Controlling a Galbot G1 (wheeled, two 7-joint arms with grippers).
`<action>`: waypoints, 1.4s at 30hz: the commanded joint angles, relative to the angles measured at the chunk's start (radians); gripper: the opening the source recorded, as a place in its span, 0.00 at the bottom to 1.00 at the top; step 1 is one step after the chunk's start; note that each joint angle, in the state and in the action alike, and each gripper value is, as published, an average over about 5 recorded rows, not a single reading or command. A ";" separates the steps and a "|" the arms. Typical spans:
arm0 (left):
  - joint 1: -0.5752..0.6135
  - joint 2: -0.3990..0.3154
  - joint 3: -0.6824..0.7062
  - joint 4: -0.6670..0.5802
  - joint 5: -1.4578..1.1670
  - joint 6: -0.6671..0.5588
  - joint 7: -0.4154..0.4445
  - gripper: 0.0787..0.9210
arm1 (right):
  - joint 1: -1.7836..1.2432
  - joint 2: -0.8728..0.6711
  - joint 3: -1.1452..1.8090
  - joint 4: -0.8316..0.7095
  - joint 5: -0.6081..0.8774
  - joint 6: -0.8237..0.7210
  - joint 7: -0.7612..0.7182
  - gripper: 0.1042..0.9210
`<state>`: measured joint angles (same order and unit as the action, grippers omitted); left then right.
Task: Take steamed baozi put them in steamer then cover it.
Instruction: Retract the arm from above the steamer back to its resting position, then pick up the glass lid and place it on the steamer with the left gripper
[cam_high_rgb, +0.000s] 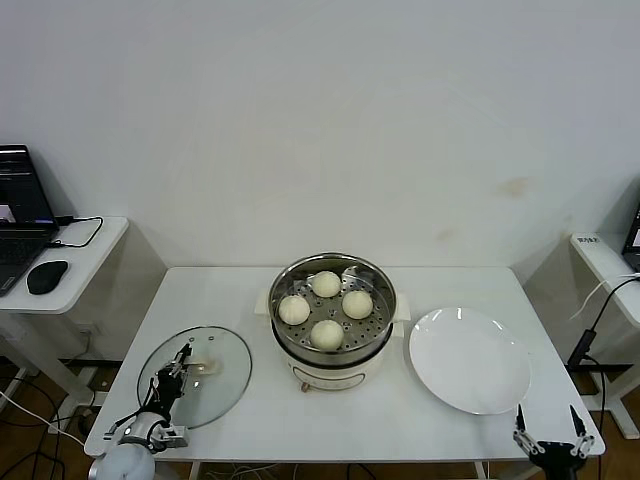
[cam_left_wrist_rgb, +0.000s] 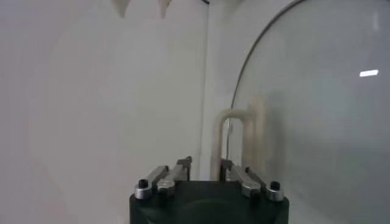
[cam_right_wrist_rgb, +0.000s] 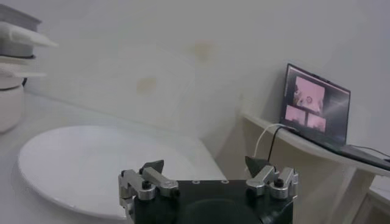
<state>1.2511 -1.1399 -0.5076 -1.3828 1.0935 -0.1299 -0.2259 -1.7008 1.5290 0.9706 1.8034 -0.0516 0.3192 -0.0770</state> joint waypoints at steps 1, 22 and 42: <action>0.000 -0.003 -0.015 -0.003 -0.006 -0.011 -0.043 0.11 | 0.002 -0.001 -0.013 0.001 -0.005 -0.002 -0.003 0.88; 0.089 0.178 -0.157 -0.533 -0.057 0.203 0.164 0.08 | 0.000 -0.019 -0.056 0.021 -0.014 -0.006 -0.011 0.88; -0.311 0.192 0.418 -0.624 -0.084 0.566 0.384 0.08 | 0.010 0.050 -0.091 0.003 -0.190 0.040 0.053 0.88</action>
<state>1.1673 -0.9037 -0.3727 -1.9616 0.9565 0.2797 0.0355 -1.6936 1.5600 0.8855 1.8159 -0.1620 0.3468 -0.0520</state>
